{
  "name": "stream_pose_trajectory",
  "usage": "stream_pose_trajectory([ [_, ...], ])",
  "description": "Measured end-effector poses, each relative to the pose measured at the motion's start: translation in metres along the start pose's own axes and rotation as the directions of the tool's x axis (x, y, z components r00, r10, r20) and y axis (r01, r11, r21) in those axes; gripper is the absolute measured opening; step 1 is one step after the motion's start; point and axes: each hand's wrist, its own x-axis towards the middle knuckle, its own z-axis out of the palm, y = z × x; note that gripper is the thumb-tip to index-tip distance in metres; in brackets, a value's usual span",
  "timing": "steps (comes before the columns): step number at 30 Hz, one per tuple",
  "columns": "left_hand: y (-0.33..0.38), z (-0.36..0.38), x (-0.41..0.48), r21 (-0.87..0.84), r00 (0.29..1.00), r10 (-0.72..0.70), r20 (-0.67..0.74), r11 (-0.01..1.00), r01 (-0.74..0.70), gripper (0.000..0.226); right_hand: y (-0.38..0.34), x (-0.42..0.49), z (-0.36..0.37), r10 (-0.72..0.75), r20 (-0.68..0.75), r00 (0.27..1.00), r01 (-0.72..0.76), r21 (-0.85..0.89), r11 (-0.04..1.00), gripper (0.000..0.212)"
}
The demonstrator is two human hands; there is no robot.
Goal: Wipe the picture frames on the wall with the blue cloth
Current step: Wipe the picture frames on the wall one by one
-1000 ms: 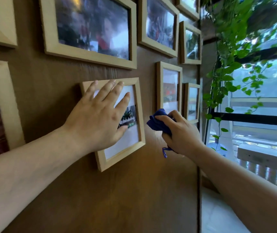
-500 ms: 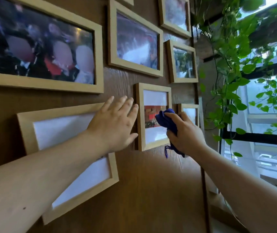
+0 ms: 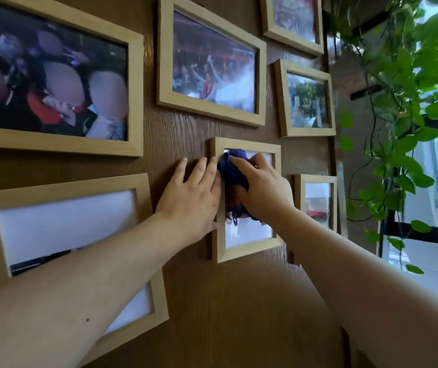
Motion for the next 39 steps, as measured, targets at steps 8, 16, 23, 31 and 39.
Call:
stream_pose_trajectory([
  [8,-0.002,0.008,-0.001,-0.003,0.999,0.023,-0.03,1.0,-0.023,0.101,0.046,-0.022,0.012,0.281,0.058,0.958,-0.28,-0.012,0.96,0.057],
  [16,-0.003,0.012,0.001,0.007,0.998,0.025,-0.056,1.0,-0.025,0.102,0.008,-0.039,0.022,-0.032,0.055,0.998,0.034,-0.028,0.999,0.064],
  [23,-0.003,0.013,0.001,0.039,0.995,0.043,-0.09,0.998,-0.039,0.104,0.047,-0.048,0.017,0.242,0.12,0.963,-0.223,-0.15,0.963,0.057],
  [31,0.0,0.014,0.002,0.011,0.995,0.009,-0.096,1.0,-0.007,0.105,0.014,-0.063,0.019,-0.143,0.138,0.98,0.145,-0.009,0.989,0.061],
  [39,-0.001,0.016,0.002,0.022,0.994,0.012,-0.106,1.0,-0.009,0.108,0.047,-0.08,0.028,0.081,0.175,0.981,-0.068,-0.078,0.995,0.059],
])
